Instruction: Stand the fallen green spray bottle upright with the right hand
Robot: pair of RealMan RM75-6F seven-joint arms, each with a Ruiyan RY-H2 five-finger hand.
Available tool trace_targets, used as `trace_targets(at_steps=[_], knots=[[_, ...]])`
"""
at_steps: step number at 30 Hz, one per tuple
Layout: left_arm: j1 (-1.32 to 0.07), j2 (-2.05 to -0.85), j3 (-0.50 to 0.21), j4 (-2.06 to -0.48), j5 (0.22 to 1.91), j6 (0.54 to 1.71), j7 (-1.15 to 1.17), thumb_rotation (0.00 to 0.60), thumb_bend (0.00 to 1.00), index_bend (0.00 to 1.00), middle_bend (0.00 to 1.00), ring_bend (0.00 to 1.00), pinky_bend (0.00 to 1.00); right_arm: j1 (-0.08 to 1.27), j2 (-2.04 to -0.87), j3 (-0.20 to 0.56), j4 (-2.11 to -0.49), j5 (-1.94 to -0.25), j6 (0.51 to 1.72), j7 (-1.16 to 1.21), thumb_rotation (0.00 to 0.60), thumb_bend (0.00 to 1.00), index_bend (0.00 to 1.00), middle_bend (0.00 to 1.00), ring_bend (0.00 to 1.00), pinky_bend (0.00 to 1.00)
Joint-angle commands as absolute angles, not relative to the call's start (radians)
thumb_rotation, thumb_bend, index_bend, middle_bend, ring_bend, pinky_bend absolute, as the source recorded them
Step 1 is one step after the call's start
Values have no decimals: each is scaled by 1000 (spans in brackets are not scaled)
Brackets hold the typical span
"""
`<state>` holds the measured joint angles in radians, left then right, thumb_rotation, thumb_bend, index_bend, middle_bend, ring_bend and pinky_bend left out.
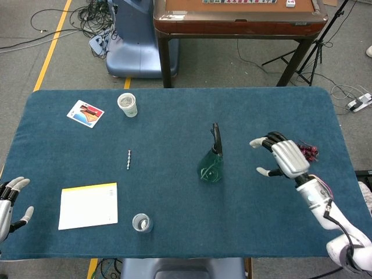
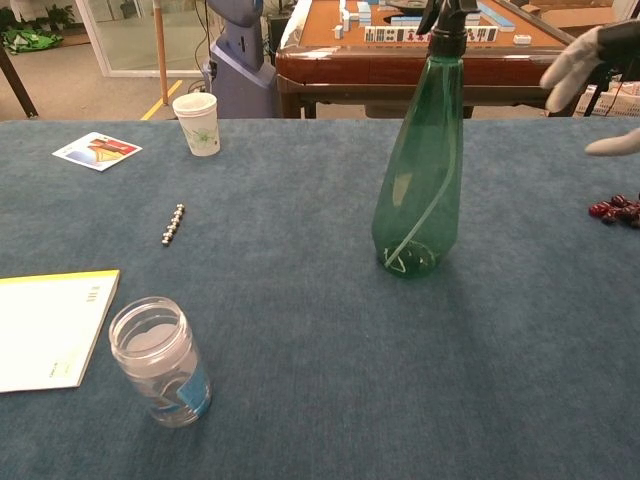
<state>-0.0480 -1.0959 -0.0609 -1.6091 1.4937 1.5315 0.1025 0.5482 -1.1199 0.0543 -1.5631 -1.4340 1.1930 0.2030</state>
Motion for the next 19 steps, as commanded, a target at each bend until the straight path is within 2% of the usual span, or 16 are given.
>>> trace_targets(at_steps=[1,9,19], knots=[[-55,-1095,-63,-1614,1496,1525,108,600,333,196,174,169,51,392,-1031,5,-1697,-1407,1356,40,600,136,322,339,240,184],[-75,-1093,-62,-1641,1504,1504,129,600,333,196,174,169,49,232,-1004,-67,-1730,-1479,1513,-38,600,121,322,291,220,185],[-79,-1088,-60,-1657,1502,1503,139,600,333,196,174,169,49,111,-1012,-84,-1735,-1510,1615,-28,600,118,322,287,218,184]])
